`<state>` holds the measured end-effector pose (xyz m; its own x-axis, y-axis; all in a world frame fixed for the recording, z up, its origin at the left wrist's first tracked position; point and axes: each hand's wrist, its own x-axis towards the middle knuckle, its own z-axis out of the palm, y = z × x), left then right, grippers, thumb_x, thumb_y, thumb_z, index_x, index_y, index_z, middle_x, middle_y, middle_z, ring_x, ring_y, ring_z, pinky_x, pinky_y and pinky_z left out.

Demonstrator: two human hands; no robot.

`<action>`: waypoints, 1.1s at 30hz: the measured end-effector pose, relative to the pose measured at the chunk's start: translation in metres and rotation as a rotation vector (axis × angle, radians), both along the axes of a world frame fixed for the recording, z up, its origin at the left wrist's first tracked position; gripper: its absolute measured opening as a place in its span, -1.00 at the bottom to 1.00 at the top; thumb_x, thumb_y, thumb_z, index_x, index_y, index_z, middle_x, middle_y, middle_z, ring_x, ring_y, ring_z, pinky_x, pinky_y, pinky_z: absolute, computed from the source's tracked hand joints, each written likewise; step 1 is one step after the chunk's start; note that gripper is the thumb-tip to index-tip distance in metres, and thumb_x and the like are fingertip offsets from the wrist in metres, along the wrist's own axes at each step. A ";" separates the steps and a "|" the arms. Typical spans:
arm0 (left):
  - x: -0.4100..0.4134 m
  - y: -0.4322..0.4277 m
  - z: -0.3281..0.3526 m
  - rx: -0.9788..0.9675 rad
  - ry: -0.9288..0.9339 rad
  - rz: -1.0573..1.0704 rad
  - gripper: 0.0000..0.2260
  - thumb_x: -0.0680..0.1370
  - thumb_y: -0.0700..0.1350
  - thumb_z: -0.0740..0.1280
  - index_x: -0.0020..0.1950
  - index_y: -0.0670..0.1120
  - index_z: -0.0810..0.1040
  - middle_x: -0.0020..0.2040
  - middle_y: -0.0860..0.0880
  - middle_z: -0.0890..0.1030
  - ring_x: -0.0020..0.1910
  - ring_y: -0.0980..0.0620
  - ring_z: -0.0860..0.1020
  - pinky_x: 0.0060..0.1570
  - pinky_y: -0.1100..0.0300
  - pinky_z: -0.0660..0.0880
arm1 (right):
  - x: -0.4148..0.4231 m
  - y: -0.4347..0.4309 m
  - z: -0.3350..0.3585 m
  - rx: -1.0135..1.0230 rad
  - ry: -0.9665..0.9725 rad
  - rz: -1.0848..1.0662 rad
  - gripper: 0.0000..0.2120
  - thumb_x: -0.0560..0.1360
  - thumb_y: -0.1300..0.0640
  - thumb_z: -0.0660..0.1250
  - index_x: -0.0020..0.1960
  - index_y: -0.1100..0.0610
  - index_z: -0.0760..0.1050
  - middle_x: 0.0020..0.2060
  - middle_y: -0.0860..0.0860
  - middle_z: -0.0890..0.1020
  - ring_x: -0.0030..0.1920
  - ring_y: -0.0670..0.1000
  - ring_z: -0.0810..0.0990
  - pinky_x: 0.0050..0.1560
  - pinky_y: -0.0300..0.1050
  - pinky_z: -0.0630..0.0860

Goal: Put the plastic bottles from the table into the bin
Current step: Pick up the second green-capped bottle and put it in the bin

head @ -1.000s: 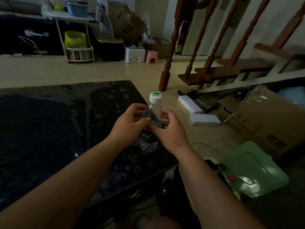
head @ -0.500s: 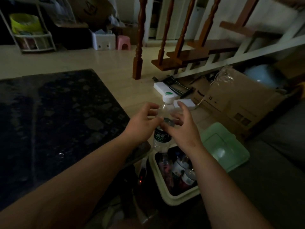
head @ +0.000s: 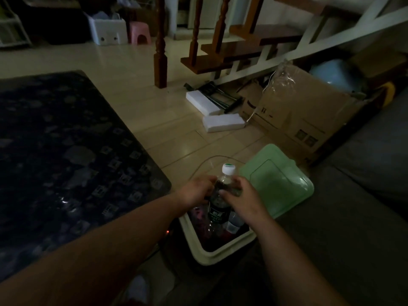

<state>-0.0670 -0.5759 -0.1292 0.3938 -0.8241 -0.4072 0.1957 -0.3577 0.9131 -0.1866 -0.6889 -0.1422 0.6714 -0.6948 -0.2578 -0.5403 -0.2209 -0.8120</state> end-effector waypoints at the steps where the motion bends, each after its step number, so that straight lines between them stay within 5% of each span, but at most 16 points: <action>1: -0.001 -0.003 -0.006 0.019 -0.011 -0.030 -0.69 0.55 -0.27 0.10 -0.05 0.05 0.56 -0.33 0.09 0.59 -0.36 0.21 0.52 -0.21 0.29 0.41 | -0.001 -0.004 -0.008 0.001 0.042 0.014 -0.51 0.44 0.07 0.48 0.32 0.07 0.41 0.11 -0.01 0.59 0.17 0.05 0.58 0.20 0.05 0.53; 3: -0.005 -0.005 -0.015 0.068 -0.068 -0.096 -0.66 0.58 -0.29 0.08 -0.05 0.11 0.53 -0.34 0.08 0.58 -0.42 0.24 0.51 -0.35 0.32 0.40 | -0.003 -0.007 -0.022 0.000 0.141 0.043 -0.54 0.45 0.03 0.46 0.30 0.06 0.43 0.13 0.01 0.61 0.17 0.08 0.58 0.17 0.05 0.53; 6: -0.007 -0.004 -0.025 0.121 -0.068 -0.141 -0.73 0.57 -0.12 0.12 0.08 0.15 0.55 -0.24 -0.01 0.53 -0.29 0.07 0.46 -0.30 0.22 0.33 | -0.003 -0.005 -0.035 -0.026 0.219 0.036 -0.56 0.47 -0.04 0.41 0.31 0.03 0.45 0.16 0.03 0.62 0.12 0.08 0.59 0.09 0.00 0.54; 10: -0.004 -0.002 -0.032 0.167 -0.057 -0.119 -0.70 0.54 -0.12 0.15 0.21 -0.04 0.56 -0.27 0.00 0.55 -0.34 0.13 0.50 -0.25 0.25 0.40 | -0.002 0.003 -0.042 -0.074 0.295 0.028 -0.65 0.49 0.03 0.40 0.24 0.08 0.47 0.12 0.08 0.64 0.11 0.15 0.60 0.06 -0.06 0.50; 15: -0.003 0.002 -0.035 0.244 -0.078 -0.039 -0.75 0.58 -0.16 0.14 -0.27 -0.10 0.48 -0.37 -0.04 0.47 -0.50 0.15 0.44 -0.54 0.39 0.31 | 0.003 0.010 -0.040 -0.055 0.390 0.071 -0.67 0.52 0.11 0.31 0.28 0.11 0.49 0.19 0.15 0.61 0.16 0.17 0.58 0.01 -0.15 0.44; 18: -0.003 0.009 -0.025 0.266 -0.079 -0.032 -0.76 0.56 -0.07 0.16 -0.27 -0.06 0.48 -0.29 -0.11 0.52 -0.31 -0.01 0.50 -0.30 0.19 0.50 | 0.004 0.011 -0.035 -0.063 0.373 0.073 -0.66 0.52 0.10 0.33 0.28 0.11 0.48 0.16 0.13 0.62 0.14 0.16 0.59 0.06 -0.12 0.48; 21: -0.002 0.017 -0.014 0.239 -0.105 -0.025 -0.79 0.57 -0.12 0.19 0.11 -0.13 0.54 0.20 -0.24 0.53 0.16 -0.13 0.53 0.20 0.05 0.45 | 0.009 0.015 -0.024 -0.103 0.314 0.037 -0.71 0.55 0.10 0.29 0.26 0.12 0.49 0.06 0.11 0.61 0.09 0.18 0.58 -0.01 -0.09 0.47; 25: 0.000 0.026 -0.001 0.172 -0.168 0.034 -0.91 0.64 -0.12 0.13 0.10 -0.04 0.40 0.14 -0.10 0.48 -0.08 0.04 0.51 -0.11 0.38 0.48 | 0.019 0.023 -0.011 -0.164 0.267 0.061 -0.68 0.58 0.16 0.21 0.32 0.06 0.47 0.17 0.10 0.61 0.15 0.16 0.56 -0.01 -0.12 0.39; 28: 0.006 0.029 0.004 0.127 -0.221 0.034 -0.87 0.64 -0.08 0.10 -0.02 0.06 0.42 0.22 -0.16 0.50 0.17 -0.07 0.48 0.25 0.09 0.42 | 0.027 0.029 -0.002 -0.196 0.226 0.061 -0.69 0.60 0.15 0.20 0.32 0.03 0.48 0.18 0.08 0.63 0.15 0.13 0.58 0.00 -0.13 0.41; 30: 0.007 0.031 0.012 0.122 -0.236 0.042 -0.82 0.63 -0.08 0.08 -0.05 0.04 0.46 0.18 -0.17 0.49 0.21 -0.12 0.47 0.29 -0.04 0.38 | 0.031 0.031 0.003 -0.199 0.190 0.048 -0.69 0.60 0.12 0.21 0.33 0.00 0.47 0.21 0.05 0.62 0.17 0.09 0.58 0.04 -0.14 0.44; 33: 0.013 0.036 0.018 0.093 -0.212 0.137 -0.67 0.61 -0.04 0.11 0.35 -0.03 0.43 0.31 -0.11 0.45 0.33 -0.07 0.40 0.35 0.01 0.34 | 0.035 0.036 0.019 -0.193 0.122 0.025 -0.66 0.59 0.12 0.22 0.36 0.02 0.45 0.27 0.02 0.58 0.22 0.05 0.55 0.07 -0.16 0.44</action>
<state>-0.0538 -0.5398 -0.1111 0.5836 -0.7201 -0.3753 0.0556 -0.4257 0.9032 -0.1516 -0.6531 -0.1236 0.6610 -0.7227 -0.2021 -0.6244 -0.3802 -0.6823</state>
